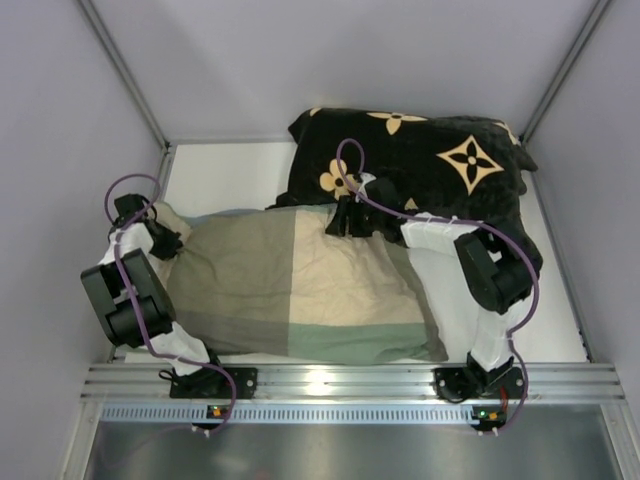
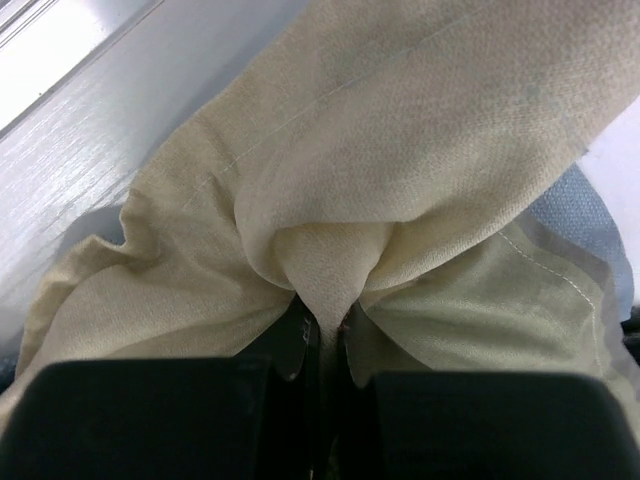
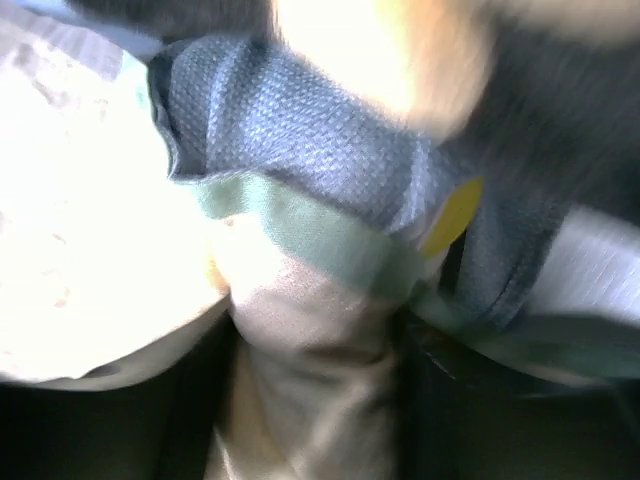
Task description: Remove the pillowcase from the pillow
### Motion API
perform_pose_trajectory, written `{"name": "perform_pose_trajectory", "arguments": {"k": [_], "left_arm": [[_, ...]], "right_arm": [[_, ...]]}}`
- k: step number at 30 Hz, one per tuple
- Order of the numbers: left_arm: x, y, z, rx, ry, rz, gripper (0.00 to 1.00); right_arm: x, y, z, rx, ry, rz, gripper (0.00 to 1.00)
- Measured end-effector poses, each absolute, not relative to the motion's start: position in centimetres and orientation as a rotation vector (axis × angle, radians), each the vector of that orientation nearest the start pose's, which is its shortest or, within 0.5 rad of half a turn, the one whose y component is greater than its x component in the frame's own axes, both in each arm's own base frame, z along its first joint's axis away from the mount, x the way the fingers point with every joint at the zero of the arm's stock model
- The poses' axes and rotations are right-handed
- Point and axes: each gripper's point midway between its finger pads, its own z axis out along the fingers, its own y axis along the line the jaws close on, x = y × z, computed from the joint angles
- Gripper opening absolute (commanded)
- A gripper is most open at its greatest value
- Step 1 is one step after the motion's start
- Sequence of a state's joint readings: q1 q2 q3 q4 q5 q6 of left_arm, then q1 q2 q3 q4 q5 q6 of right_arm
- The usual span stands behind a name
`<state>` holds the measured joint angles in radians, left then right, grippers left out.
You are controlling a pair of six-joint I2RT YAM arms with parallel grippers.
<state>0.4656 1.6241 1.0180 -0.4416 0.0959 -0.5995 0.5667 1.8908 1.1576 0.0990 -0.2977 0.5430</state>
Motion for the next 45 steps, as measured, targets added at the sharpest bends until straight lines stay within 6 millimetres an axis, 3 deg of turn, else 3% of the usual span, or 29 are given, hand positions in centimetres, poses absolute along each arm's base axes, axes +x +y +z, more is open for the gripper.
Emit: {"name": "perform_pose_trajectory", "arguments": {"k": [2, 3, 4, 10, 13, 16, 18, 20, 23, 26, 29, 31, 32, 34, 36, 38, 41, 42, 44, 45], "left_arm": [[34.4, 12.6, 5.8, -1.29, 2.266, -0.185, 0.0], [34.4, 12.5, 6.0, -1.282, 2.26, -0.193, 0.0], [34.4, 12.3, 6.1, -1.274, 2.254, -0.202, 0.0], [34.5, 10.1, 8.4, -1.181, 2.229, -0.344, 0.0], [35.3, 8.2, 10.9, -1.11, 2.178, -0.5, 0.0], [36.7, 5.9, 14.3, -1.019, 2.112, -0.667, 0.0], [38.1, 4.5, 17.3, -0.958, 2.061, -0.768, 0.0], [40.0, 3.3, 21.8, -0.88, 1.982, -0.861, 0.0], [42.3, 1.8, 30.4, -0.727, 1.817, -0.972, 0.0], [42.0, 0.8, 38.9, -0.58, 1.642, -1.032, 0.0], [38.9, -0.8, 43.9, -0.454, 1.547, -1.052, 0.0], [36.4, -2.0, 44.9, -0.393, 1.522, -1.044, 0.0], [35.4, -2.3, 44.3, -0.389, 1.529, -1.038, 0.0], [33.6, -2.9, 41.8, -0.403, 1.561, -1.014, 0.0], [32.6, -3.1, 36.6, -0.486, 1.636, -1.016, 0.0], [32.1, -3.4, 29.9, -0.607, 1.732, -1.063, 0.0], [30.7, -4.0, 19.6, -0.885, 1.864, -1.142, 0.0], [29.8, -4.2, 17.0, -0.962, 1.896, -1.154, 0.0], [27.9, -5.0, 14.7, -1.05, 1.94, -1.167, 0.0], [27.5, -5.2, 14.9, -1.043, 1.938, -1.168, 0.0]], "right_arm": [[36.4, 33.0, 7.3, -0.212, 2.332, 0.938, 0.3], [35.8, 33.0, 7.2, -0.203, 2.337, 0.948, 0.1], [35.4, 32.9, 7.2, -0.202, 2.337, 0.954, 0.01], [34.2, 31.9, 8.2, -0.171, 2.321, 0.949, 0.0], [34.1, 31.1, 9.3, -0.186, 2.312, 0.908, 0.0], [34.5, 30.5, 11.8, -0.209, 2.296, 0.867, 0.0], [36.3, 30.2, 15.1, -0.215, 2.252, 0.853, 0.0], [38.5, 29.8, 19.6, -0.21, 2.191, 0.854, 0.0], [41.3, 28.7, 27.7, -0.199, 2.05, 0.857, 0.0], [42.6, 26.7, 36.4, -0.197, 1.854, 0.845, 0.0], [40.6, 23.9, 43.1, -0.207, 1.687, 0.817, 0.0], [38.2, 22.6, 45.3, -0.229, 1.608, 0.803, 0.0], [36.7, 22.0, 45.8, -0.247, 1.573, 0.799, 0.0], [33.9, 21.1, 44.2, -0.279, 1.538, 0.801, 0.0], [31.7, 20.5, 40.2, -0.3, 1.533, 0.813, 0.0], [30.5, 20.6, 33.5, -0.309, 1.605, 0.834, 0.0], [28.2, 21.3, 21.3, -0.311, 1.803, 0.851, 0.0], [26.6, 21.7, 17.2, -0.321, 1.884, 0.832, 0.0], [22.1, 22.9, 11.6, -0.412, 2.003, 0.831, 0.0], [20.5, 23.2, 10.7, -0.453, 2.018, 0.838, 0.0]]}}
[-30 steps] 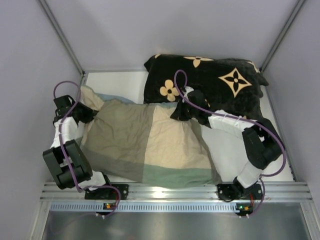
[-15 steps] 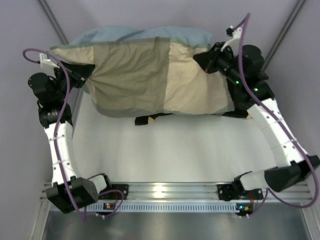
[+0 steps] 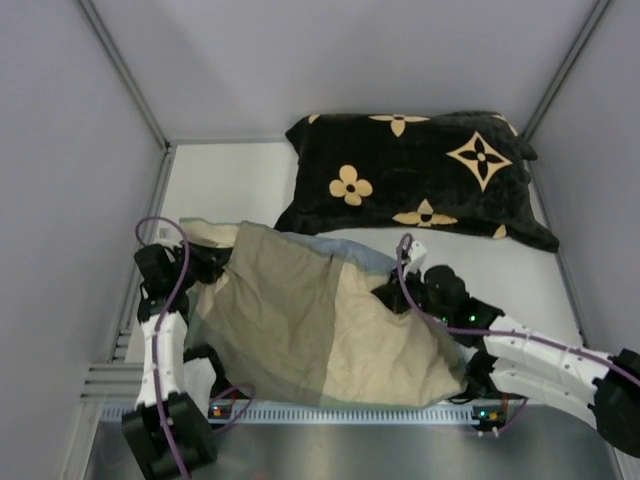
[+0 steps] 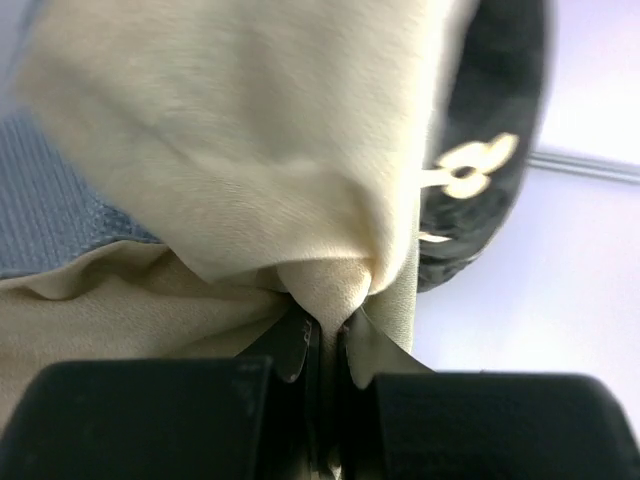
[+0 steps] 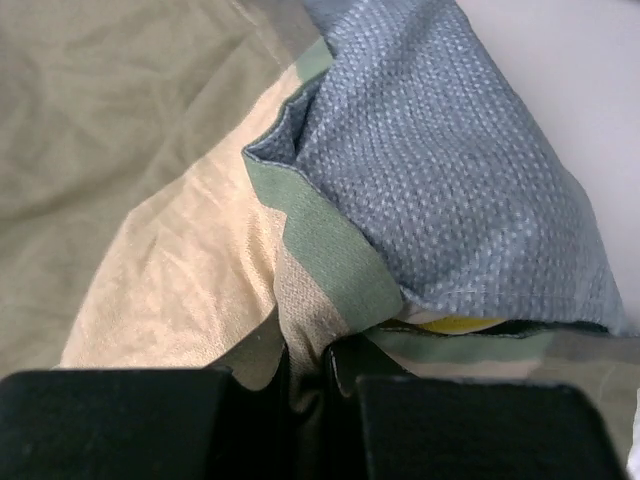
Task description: Remove the pillowcase from the pillow
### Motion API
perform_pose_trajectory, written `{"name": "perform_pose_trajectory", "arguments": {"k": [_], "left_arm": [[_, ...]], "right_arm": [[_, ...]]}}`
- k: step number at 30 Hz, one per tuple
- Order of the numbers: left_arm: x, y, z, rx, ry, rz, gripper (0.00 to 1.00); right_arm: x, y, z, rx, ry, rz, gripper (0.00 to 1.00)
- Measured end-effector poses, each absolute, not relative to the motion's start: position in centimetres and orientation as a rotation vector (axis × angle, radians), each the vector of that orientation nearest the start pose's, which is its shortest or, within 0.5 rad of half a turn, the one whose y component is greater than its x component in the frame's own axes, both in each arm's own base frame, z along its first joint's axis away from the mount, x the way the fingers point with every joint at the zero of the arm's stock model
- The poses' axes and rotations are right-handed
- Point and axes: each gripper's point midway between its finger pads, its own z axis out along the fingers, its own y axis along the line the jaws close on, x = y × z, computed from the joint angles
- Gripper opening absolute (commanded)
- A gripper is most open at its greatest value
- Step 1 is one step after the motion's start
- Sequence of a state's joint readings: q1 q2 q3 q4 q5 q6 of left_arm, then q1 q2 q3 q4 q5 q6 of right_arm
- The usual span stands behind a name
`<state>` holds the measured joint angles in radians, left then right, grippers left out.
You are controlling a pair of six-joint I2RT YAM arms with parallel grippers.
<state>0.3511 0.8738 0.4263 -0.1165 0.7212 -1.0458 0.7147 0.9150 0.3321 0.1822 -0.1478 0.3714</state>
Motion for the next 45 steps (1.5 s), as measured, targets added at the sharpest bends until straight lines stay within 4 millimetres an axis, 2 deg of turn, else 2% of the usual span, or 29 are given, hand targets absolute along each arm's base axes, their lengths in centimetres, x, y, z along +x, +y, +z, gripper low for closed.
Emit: {"name": "perform_pose_trajectory", "arguments": {"k": [1, 2, 5, 7, 11, 14, 17, 19, 22, 23, 24, 25, 27, 29, 30, 32, 34, 35, 37, 38, 39, 41, 42, 43, 44, 45], "left_arm": [[27.2, -5.2, 15.9, -1.007, 1.912, -1.162, 0.0], [26.8, -5.4, 17.2, -0.953, 1.878, -1.157, 0.0], [25.6, -6.0, 21.2, -0.806, 1.784, -1.145, 0.0], [25.0, -6.3, 23.3, -0.737, 1.745, -1.144, 0.0], [25.3, -6.1, 24.9, -0.711, 1.74, -1.127, 0.0], [26.7, -5.3, 25.5, -0.748, 1.753, -1.11, 0.0], [29.9, -4.1, 26.6, -0.776, 1.747, -1.109, 0.0], [33.3, -3.0, 27.1, -0.809, 1.73, -1.14, 0.0], [39.6, -2.3, 29.5, -0.795, 1.652, -1.279, 0.0], [41.9, -2.3, 30.4, -0.785, 1.604, -1.356, 0.0], [43.3, -2.4, 31.4, -0.759, 1.557, -1.421, 0.0], [44.3, -2.6, 32.4, -0.738, 1.509, -1.491, 0.0], [44.2, -3.0, 34.7, -0.714, 1.438, -1.616, 0.0], [42.4, -3.5, 37.3, -0.629, 1.391, -1.676, 0.0], [40.6, -4.0, 38.6, -0.566, 1.363, -1.679, 0.0], [36.0, -5.6, 39.1, -0.442, 1.364, -1.625, 0.0], [31.4, -7.3, 38.6, -0.343, 1.411, -1.522, 0.0], [29.9, -7.9, 38.0, -0.309, 1.439, -1.457, 0.0], [28.1, -8.4, 36.4, -0.291, 1.495, -1.352, 0.0], [27.7, -8.3, 35.0, -0.318, 1.529, -1.309, 0.0], [27.7, -8.0, 33.0, -0.369, 1.573, -1.275, 0.0], [27.7, -7.5, 28.2, -0.494, 1.672, -1.235, 0.0], [27.6, -7.2, 25.1, -0.586, 1.734, -1.214, 0.0], [27.5, -7.0, 23.1, -0.649, 1.774, -1.198, 0.0], [27.3, -6.8, 21.1, -0.709, 1.817, -1.179, 0.0], [27.0, -6.8, 19.8, -0.749, 1.855, -1.165, 0.0]], "right_arm": [[18.9, 23.7, 10.5, -0.491, 2.002, 0.841, 0.0], [18.4, 23.7, 11.3, -0.488, 1.969, 0.837, 0.0], [17.8, 23.5, 13.9, -0.447, 1.879, 0.845, 0.0], [18.0, 23.0, 15.0, -0.412, 1.865, 0.828, 0.0], [18.8, 22.9, 17.1, -0.387, 1.876, 0.778, 0.0], [20.3, 23.2, 18.8, -0.403, 1.881, 0.694, 0.0], [24.3, 24.1, 22.0, -0.41, 1.867, 0.601, 0.0], [29.0, 24.2, 24.8, -0.364, 1.848, 0.559, 0.0], [36.4, 23.1, 29.6, -0.291, 1.799, 0.5, 0.0], [38.0, 22.7, 31.3, -0.28, 1.771, 0.487, 0.0], [39.2, 22.5, 33.3, -0.281, 1.729, 0.48, 0.0], [39.5, 22.4, 35.3, -0.295, 1.684, 0.479, 0.0], [38.4, 22.5, 39.3, -0.35, 1.577, 0.5, 0.0], [35.7, 22.0, 42.1, -0.4, 1.485, 0.528, 0.0], [33.9, 21.4, 43.3, -0.418, 1.434, 0.544, 0.0], [30.3, 20.1, 44.5, -0.439, 1.34, 0.572, 0.0], [26.8, 18.9, 43.7, -0.455, 1.283, 0.605, 0.0], [25.4, 18.6, 42.9, -0.457, 1.254, 0.63, 0.0], [24.1, 18.9, 39.7, -0.467, 1.255, 0.682, 0.0], [23.9, 19.5, 37.1, -0.471, 1.274, 0.714, 0.0], [23.7, 20.4, 33.5, -0.484, 1.333, 0.744, 0.0], [22.5, 22.3, 25.1, -0.524, 1.496, 0.795, 0.0], [21.3, 23.0, 20.2, -0.56, 1.602, 0.812, 0.0], [20.0, 23.2, 16.5, -0.586, 1.683, 0.817, 0.0], [19.0, 23.3, 14.1, -0.598, 1.736, 0.82, 0.0], [17.9, 23.5, 12.6, -0.616, 1.773, 0.836, 0.0]]}}
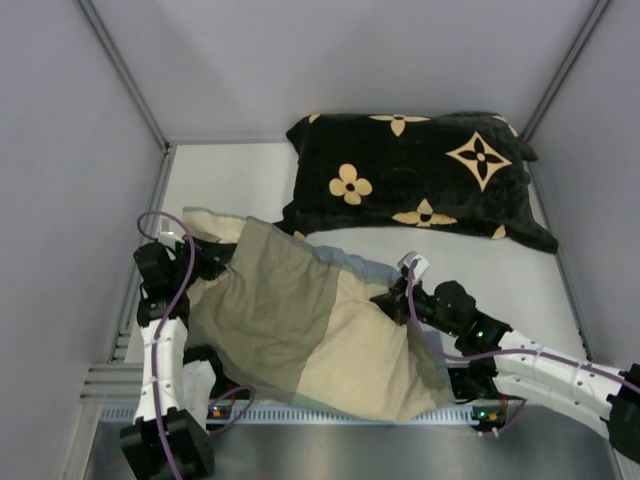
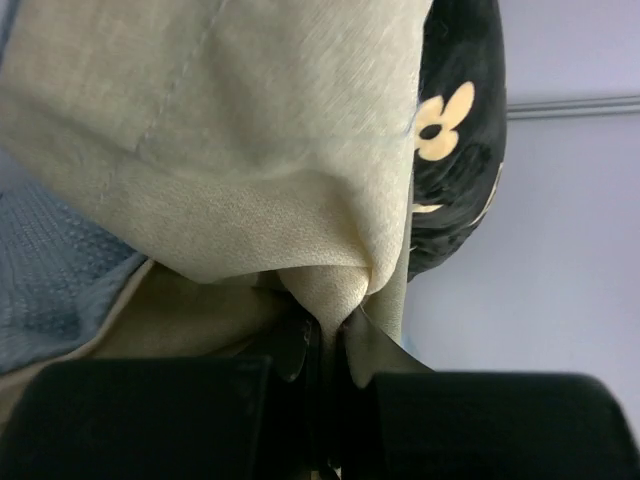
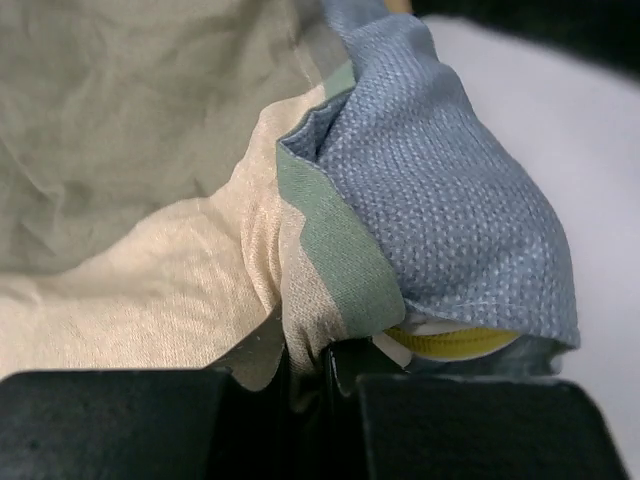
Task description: Remove the pillowcase from the pillow
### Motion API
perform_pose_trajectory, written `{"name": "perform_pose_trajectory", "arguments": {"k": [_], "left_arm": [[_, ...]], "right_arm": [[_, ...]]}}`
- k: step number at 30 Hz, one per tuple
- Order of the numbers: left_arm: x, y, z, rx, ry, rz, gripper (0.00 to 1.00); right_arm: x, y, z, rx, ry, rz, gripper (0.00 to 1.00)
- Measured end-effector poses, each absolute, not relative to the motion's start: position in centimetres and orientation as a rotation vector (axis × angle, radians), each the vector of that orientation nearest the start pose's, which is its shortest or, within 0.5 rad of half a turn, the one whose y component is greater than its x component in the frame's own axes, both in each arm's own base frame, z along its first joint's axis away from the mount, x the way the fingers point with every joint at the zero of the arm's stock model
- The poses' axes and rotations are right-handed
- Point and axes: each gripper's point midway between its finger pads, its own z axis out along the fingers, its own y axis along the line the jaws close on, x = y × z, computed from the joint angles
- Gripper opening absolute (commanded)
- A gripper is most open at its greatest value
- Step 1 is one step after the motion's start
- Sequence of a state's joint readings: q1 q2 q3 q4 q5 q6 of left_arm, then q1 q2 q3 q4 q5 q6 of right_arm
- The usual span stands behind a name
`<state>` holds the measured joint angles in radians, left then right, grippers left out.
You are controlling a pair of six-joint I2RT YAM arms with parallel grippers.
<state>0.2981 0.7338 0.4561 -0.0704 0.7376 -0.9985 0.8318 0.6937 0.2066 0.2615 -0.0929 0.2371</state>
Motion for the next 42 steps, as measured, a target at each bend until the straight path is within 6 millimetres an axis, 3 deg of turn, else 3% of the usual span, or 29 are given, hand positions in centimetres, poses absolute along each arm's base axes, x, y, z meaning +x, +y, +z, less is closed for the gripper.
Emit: {"name": "perform_pose_trajectory", "arguments": {"k": [2, 3, 4, 5, 6, 7, 10, 17, 22, 24, 25, 26, 27, 29, 35, 42], "left_arm": [[26.5, -6.8, 18.6, -0.78, 1.898, -1.149, 0.0], [26.5, -6.7, 18.6, -0.776, 1.904, -1.141, 0.0], [26.5, -6.7, 18.7, -0.766, 1.908, -1.132, 0.0], [26.5, -6.6, 18.8, -0.756, 1.913, -1.117, 0.0], [26.5, -6.5, 19.0, -0.745, 1.921, -1.101, 0.0], [26.6, -6.3, 19.3, -0.737, 1.93, -1.078, 0.0], [27.1, -5.7, 20.2, -0.715, 1.941, -1.017, 0.0], [29.2, -4.1, 22.3, -0.711, 1.97, -0.911, 0.0], [29.3, -4.0, 23.5, -0.681, 1.966, -0.892, 0.0], [28.7, -4.1, 23.4, -0.679, 1.976, -0.886, 0.01], [28.4, -4.1, 23.2, -0.68, 1.981, -0.88, 0.11], [28.1, -4.1, 23.0, -0.681, 1.987, -0.873, 0.29], [27.8, -4.1, 22.6, -0.677, 1.998, -0.856, 0.61], [27.4, -3.9, 22.1, -0.687, 2.019, -0.828, 0.99], [26.1, -2.5, 20.6, -0.771, 2.094, -0.687, 0.99], [27.4, 0.9, 23.4, -0.826, 2.054, -0.471, 0.99]], "right_arm": [[16.0, 24.2, 11.4, -0.659, 1.804, 0.872, 0.01], [15.6, 24.5, 11.5, -0.663, 1.803, 0.88, 0.1], [15.6, 24.6, 11.8, -0.649, 1.799, 0.882, 0.46], [15.7, 24.5, 12.1, -0.621, 1.805, 0.88, 0.6], [15.9, 24.4, 12.2, -0.609, 1.809, 0.869, 0.68], [16.2, 24.2, 12.5, -0.582, 1.833, 0.85, 0.84], [17.5, 23.8, 14.3, -0.512, 1.898, 0.767, 0.99], [22.9, 22.8, 20.9, -0.318, 1.972, 0.518, 0.99], [27.0, 18.3, 22.5, -0.076, 2.001, 0.457, 0.99], [28.4, 16.5, 22.2, 0.02, 2.027, 0.439, 0.99], [28.8, 15.8, 21.6, 0.058, 2.052, 0.433, 0.99], [29.1, 15.5, 21.3, 0.079, 2.068, 0.432, 0.99], [29.3, 15.2, 20.5, 0.1, 2.096, 0.431, 1.0], [29.5, 15.2, 19.1, 0.121, 2.151, 0.438, 1.0], [29.1, 16.2, 15.8, 0.125, 2.282, 0.486, 0.99], [28.1, 15.3, 13.6, 0.168, 2.33, 0.489, 0.99]]}}
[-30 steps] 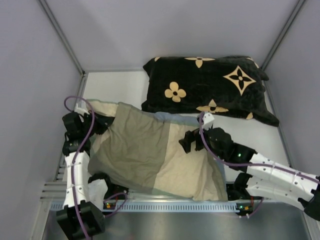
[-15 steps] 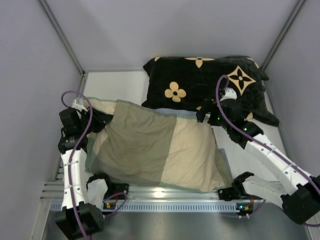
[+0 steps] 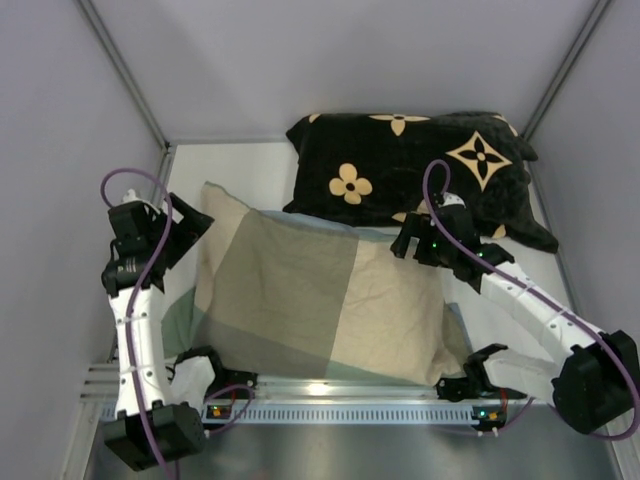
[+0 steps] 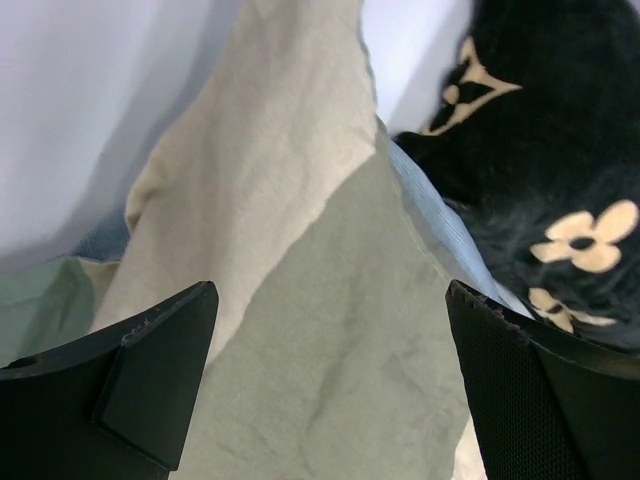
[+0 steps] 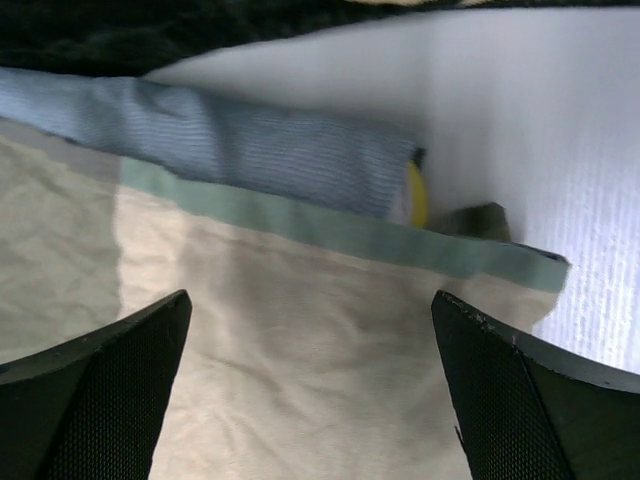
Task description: Remove the pillowcase from the pillow
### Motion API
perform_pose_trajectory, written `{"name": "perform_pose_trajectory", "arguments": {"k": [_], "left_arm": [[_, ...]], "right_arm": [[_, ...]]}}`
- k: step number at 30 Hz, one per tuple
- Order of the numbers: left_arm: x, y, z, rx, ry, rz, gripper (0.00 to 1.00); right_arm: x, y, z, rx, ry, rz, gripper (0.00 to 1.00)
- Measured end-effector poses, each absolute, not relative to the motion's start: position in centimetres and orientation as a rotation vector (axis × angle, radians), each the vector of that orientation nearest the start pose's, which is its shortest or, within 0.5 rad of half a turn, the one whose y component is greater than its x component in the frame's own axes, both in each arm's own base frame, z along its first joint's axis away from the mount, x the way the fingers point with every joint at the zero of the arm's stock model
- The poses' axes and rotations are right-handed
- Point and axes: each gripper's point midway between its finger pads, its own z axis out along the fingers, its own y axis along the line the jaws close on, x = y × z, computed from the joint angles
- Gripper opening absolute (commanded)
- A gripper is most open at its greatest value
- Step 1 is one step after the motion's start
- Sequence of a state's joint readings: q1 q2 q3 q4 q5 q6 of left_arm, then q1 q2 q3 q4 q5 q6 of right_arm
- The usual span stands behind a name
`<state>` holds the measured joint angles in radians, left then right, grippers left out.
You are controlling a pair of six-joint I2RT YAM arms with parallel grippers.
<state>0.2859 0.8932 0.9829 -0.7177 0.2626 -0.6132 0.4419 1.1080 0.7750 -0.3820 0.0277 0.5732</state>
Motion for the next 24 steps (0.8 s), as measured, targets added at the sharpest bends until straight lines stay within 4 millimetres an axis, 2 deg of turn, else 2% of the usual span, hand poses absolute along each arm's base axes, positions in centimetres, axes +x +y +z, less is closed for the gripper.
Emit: {"name": "perform_pose_trajectory", "arguments": {"k": [3, 7, 12, 14, 16, 22, 24], "left_arm": [[28.9, 1.8, 22.4, -0.859, 2.101, -0.434, 0.99], [31.4, 3.2, 18.7, -0.937, 2.208, -0.384, 0.99], [34.2, 4.0, 14.0, -1.009, 2.3, -0.379, 0.99], [35.4, 4.0, 12.8, -1.021, 2.303, -0.404, 0.99], [36.6, 4.0, 12.5, -1.012, 2.271, -0.431, 0.99], [39.9, 3.5, 14.2, -0.954, 2.152, -0.522, 0.99], [41.3, 3.3, 14.2, -0.937, 2.147, -0.543, 0.99]], "right_arm": [[28.0, 13.7, 12.1, 0.25, 2.356, 0.468, 0.99], [27.6, 12.7, 10.5, 0.331, 2.386, 0.485, 1.0], [27.7, 12.7, 10.5, 0.348, 2.379, 0.532, 1.0], [27.6, 12.8, 10.6, 0.344, 2.371, 0.547, 0.99], [27.5, 12.9, 10.9, 0.336, 2.36, 0.563, 0.99], [27.3, 13.0, 12.1, 0.322, 2.318, 0.602, 0.99], [27.2, 13.1, 12.2, 0.32, 2.316, 0.606, 1.0]]}}
